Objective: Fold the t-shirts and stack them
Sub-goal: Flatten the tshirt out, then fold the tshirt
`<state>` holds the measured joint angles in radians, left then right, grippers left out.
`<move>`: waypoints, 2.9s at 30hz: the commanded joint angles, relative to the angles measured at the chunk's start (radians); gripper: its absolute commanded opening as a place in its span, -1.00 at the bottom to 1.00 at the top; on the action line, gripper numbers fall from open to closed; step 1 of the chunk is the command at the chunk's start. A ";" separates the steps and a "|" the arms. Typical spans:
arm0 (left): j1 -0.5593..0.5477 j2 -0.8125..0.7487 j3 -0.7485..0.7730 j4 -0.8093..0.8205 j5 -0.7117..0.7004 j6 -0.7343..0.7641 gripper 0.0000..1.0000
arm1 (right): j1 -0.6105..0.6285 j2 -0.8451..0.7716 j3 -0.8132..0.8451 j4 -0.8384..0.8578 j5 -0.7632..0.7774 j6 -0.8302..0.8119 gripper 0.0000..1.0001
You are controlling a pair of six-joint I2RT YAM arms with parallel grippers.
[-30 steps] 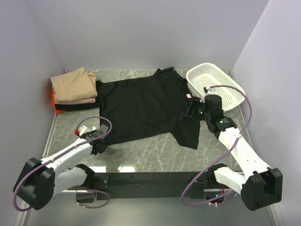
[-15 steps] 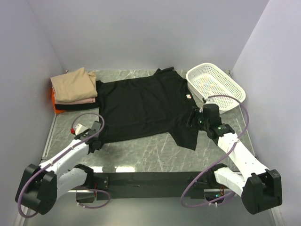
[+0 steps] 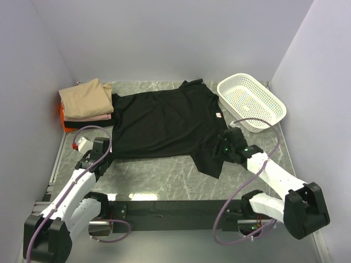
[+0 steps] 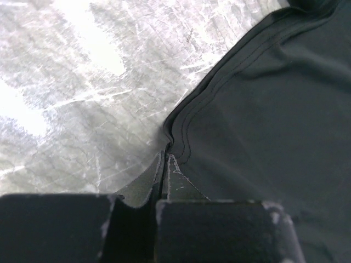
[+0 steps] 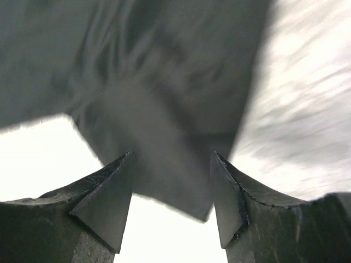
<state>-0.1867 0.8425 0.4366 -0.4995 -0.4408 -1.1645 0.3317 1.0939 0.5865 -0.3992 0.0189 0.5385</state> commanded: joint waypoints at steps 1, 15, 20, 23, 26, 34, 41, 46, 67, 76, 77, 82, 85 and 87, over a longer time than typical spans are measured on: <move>0.018 0.020 0.018 0.073 0.037 0.086 -0.99 | 0.111 0.009 -0.025 -0.023 0.041 0.125 0.26; 0.058 0.020 0.010 0.145 0.128 0.155 -0.99 | 0.191 -0.046 -0.076 -0.211 0.167 0.270 0.24; 0.064 0.030 0.011 0.159 0.152 0.161 -0.99 | 0.231 -0.051 -0.093 -0.231 0.158 0.296 0.22; 0.067 0.030 0.008 0.159 0.154 0.163 -0.99 | 0.253 -0.061 -0.105 -0.231 0.145 0.317 0.18; 0.069 0.027 0.008 0.154 0.152 0.161 -0.99 | 0.256 -0.057 -0.116 -0.228 0.156 0.327 0.15; 0.072 0.026 0.008 0.148 0.151 0.161 -0.99 | 0.277 -0.022 -0.106 -0.213 0.173 0.328 -0.17; 0.073 0.017 0.008 0.144 0.149 0.163 -0.99 | 0.288 -0.006 -0.099 -0.217 0.190 0.327 -0.28; 0.073 0.015 0.008 0.145 0.152 0.163 -0.99 | 0.296 0.015 -0.085 -0.219 0.204 0.327 -0.32; 0.076 -0.011 0.017 0.115 0.163 0.166 -0.99 | 0.313 -0.139 0.071 -0.369 0.357 0.299 -1.00; 0.076 -0.112 0.034 0.027 0.188 0.161 -0.99 | 0.339 -0.216 0.145 -0.536 0.377 0.333 -1.00; 0.076 -0.124 0.028 0.023 0.198 0.155 -0.99 | 0.349 -0.227 0.162 -0.552 0.380 0.337 -1.00; 0.075 -0.180 0.001 0.010 0.246 0.132 -0.99 | 0.386 -0.310 0.206 -0.654 0.407 0.392 -1.00; 0.073 -0.197 0.005 -0.010 0.261 0.124 -0.99 | 0.420 -0.341 0.217 -0.703 0.418 0.435 -1.00; 0.067 -0.212 0.002 -0.023 0.280 0.114 -0.99 | 0.441 -0.357 0.217 -0.725 0.426 0.459 -1.00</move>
<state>-0.1165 0.6582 0.4362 -0.4999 -0.2035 -1.0275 0.7464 0.7593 0.7715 -1.0294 0.3893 0.9287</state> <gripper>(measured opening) 0.012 0.007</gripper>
